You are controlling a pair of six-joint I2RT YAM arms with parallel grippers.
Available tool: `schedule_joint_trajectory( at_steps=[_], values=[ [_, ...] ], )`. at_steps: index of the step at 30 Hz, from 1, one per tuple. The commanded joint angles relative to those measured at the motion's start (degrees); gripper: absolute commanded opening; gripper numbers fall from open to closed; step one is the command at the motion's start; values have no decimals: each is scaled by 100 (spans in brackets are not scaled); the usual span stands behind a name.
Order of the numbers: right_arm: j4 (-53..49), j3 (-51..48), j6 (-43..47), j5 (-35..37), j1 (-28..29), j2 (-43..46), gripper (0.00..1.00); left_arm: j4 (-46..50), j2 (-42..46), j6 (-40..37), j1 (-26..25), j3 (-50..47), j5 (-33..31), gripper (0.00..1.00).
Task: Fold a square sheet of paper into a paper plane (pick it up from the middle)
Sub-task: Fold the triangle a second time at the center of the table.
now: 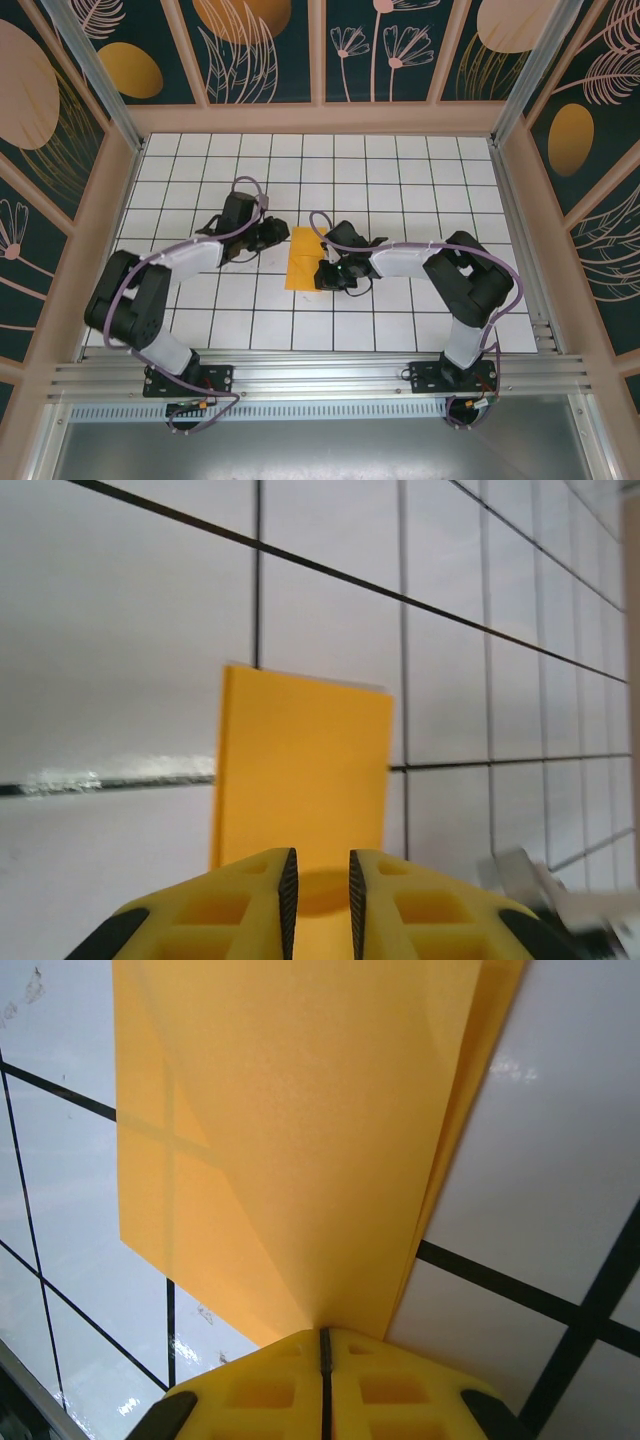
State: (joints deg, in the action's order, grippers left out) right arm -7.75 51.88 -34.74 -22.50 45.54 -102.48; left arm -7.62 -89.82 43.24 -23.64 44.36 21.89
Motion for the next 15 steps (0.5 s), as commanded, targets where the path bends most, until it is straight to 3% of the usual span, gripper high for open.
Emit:
schedule_joint_trajectory(
  at_steps=[1, 9, 15],
  values=[
    [-934, -271, -41, 562, 69, -361, 8, -726, 164, 565, -225, -546, 539, 21],
    [-831, -266, -59, 466, 69, -329, 8, -1191, -451, 758, -622, -507, 744, 16],
    [-757, -232, -77, 432, 71, -228, 8, -950, -957, 642, -667, -258, 570, 14]
  ],
)
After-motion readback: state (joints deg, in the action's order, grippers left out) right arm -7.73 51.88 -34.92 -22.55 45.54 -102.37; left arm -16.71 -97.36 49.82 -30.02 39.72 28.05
